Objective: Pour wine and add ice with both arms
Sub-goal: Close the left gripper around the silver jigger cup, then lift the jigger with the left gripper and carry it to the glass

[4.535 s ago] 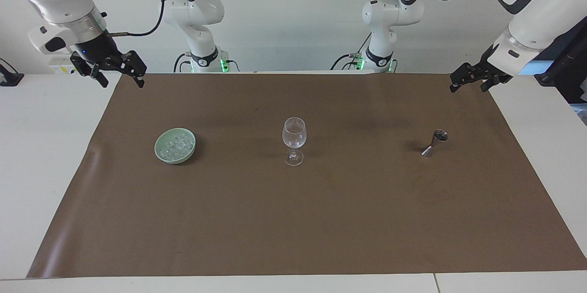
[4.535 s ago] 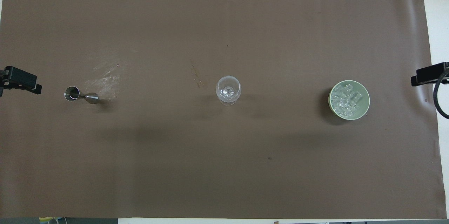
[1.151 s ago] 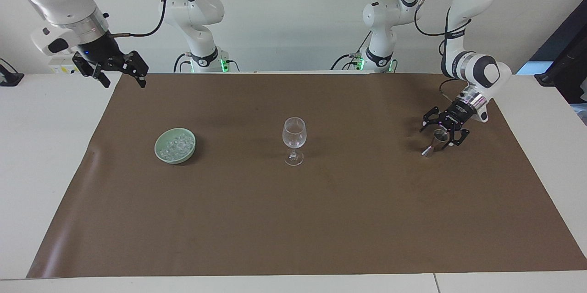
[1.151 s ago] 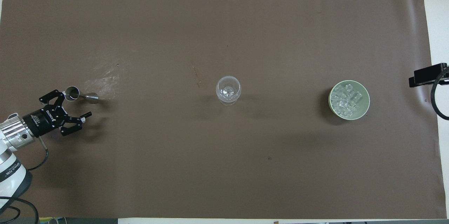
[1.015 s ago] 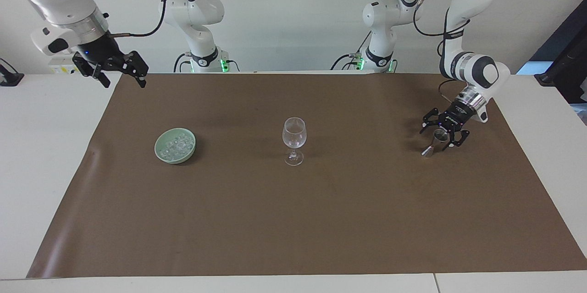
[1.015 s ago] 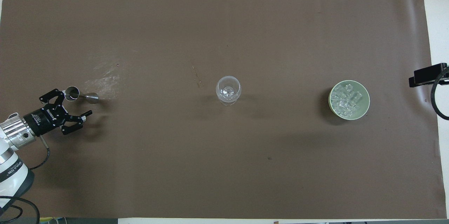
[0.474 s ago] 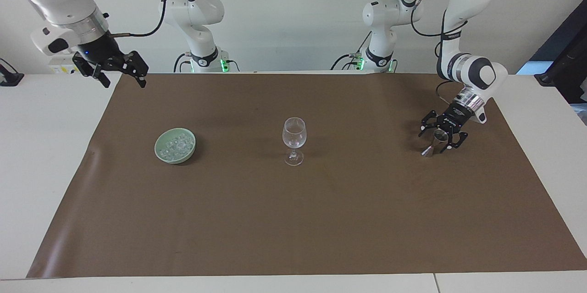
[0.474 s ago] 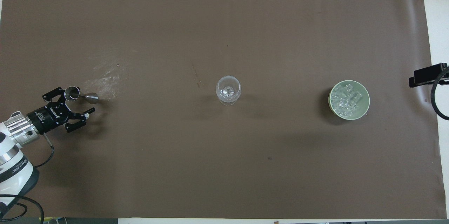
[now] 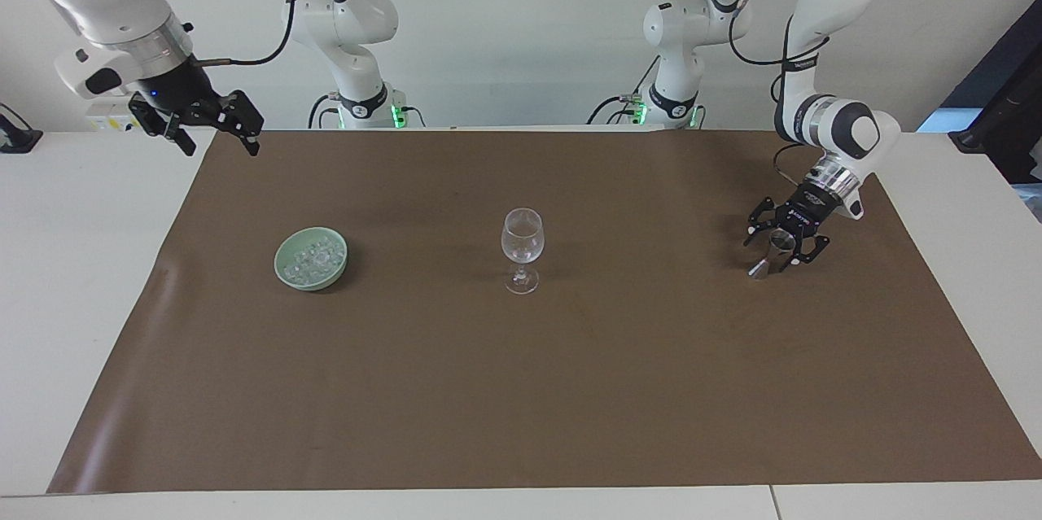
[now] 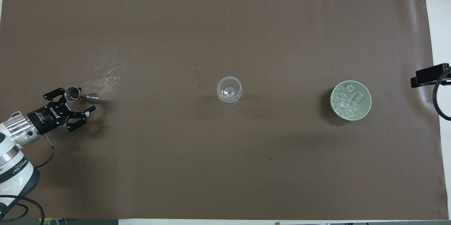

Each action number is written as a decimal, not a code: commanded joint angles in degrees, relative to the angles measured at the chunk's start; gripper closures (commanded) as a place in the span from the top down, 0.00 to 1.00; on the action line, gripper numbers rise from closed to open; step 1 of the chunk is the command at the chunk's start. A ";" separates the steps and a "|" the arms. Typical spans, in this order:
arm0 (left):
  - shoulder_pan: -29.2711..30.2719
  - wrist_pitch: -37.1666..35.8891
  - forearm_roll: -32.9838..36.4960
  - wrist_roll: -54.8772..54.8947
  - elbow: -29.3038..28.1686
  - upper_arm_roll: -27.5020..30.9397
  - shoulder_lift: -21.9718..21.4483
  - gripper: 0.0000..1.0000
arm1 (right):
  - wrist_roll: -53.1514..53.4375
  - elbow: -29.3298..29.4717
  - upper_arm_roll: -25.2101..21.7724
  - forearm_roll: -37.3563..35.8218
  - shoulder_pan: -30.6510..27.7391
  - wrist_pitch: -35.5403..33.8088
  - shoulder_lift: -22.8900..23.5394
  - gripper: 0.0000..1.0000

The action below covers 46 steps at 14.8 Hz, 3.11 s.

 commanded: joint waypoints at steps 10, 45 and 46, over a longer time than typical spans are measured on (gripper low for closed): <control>-0.91 0.97 -2.55 1.25 0.23 0.24 -0.19 0.00 | -0.82 -0.66 0.44 0.27 -0.83 -0.49 -0.57 1.00; -23.06 18.55 39.88 -53.77 18.78 -26.13 -9.33 0.00 | -0.83 -0.66 0.44 0.27 -0.83 -0.58 -0.57 1.00; -23.14 18.55 41.20 -54.03 18.78 -26.13 -9.33 0.00 | -0.82 -0.66 0.44 0.27 -0.83 -0.58 -0.57 1.00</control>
